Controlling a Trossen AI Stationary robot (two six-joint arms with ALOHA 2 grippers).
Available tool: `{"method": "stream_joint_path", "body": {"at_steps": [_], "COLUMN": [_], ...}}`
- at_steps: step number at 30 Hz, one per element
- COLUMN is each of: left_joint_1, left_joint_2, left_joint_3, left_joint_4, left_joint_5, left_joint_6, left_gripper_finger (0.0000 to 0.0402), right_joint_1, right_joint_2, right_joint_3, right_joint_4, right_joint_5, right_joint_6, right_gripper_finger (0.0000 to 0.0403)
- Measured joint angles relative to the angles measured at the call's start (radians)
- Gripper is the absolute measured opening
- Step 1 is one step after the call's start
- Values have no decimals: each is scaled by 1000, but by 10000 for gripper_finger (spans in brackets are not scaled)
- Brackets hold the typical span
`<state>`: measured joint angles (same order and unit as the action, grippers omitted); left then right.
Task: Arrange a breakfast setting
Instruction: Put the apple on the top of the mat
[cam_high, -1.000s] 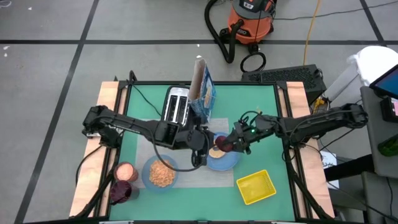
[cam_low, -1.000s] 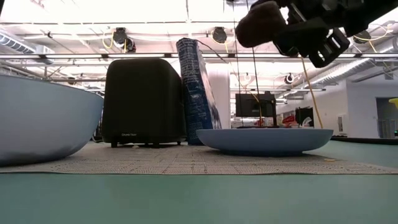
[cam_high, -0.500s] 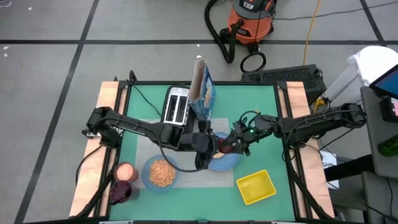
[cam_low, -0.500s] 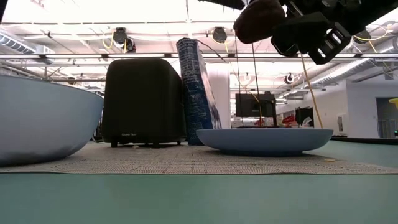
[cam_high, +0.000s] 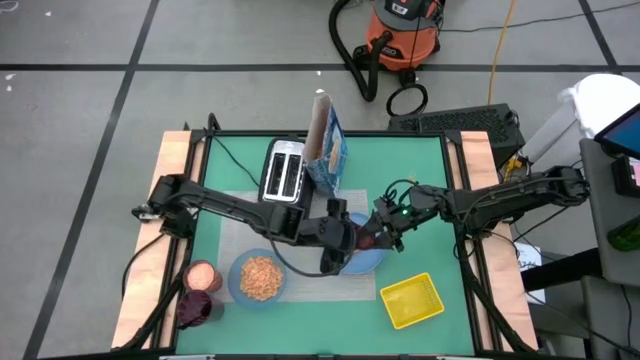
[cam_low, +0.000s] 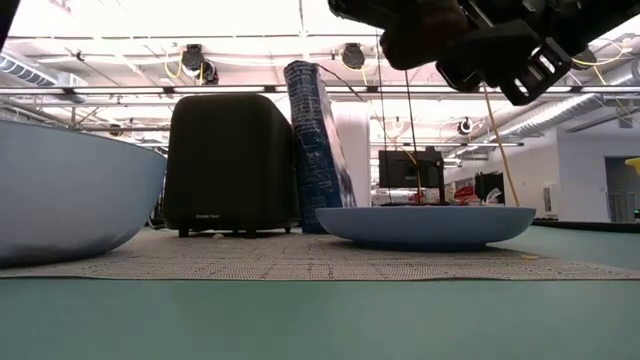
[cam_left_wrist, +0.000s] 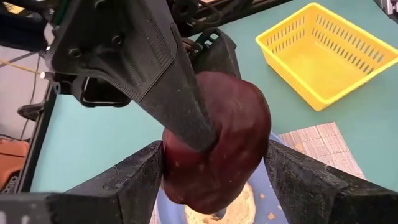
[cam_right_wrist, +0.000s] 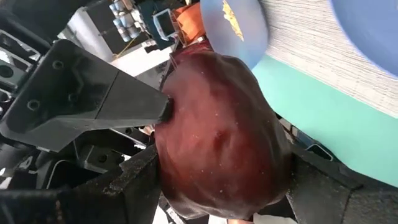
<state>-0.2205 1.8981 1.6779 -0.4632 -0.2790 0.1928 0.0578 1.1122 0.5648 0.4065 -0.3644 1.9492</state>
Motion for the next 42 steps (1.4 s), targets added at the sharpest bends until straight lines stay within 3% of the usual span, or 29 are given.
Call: {"method": "stream_joint_path", "body": {"at_steps": [15,31,35,42], "left_joint_1": [2,4,4,6], "left_joint_2": [7,8,8,8], "left_joint_3": [0,0,0,0], "left_joint_4": [12,14,14,13], "left_joint_5": [-2,-9,-9,-9], "left_joint_6": [41,32,32,29], "left_gripper_finger": [276,275,275,223], "right_joint_1": [0,0,0,0], "right_joint_2": [0,0,-1,-1], "right_joint_3": [0,3,3,3], "right_joint_4": [-3,16,16,14], "right_joint_5": [-5,-5,-6,-7], "right_joint_6": [-22,-227,-275,-294], "right_gripper_finger": [292,391,397,395]}}
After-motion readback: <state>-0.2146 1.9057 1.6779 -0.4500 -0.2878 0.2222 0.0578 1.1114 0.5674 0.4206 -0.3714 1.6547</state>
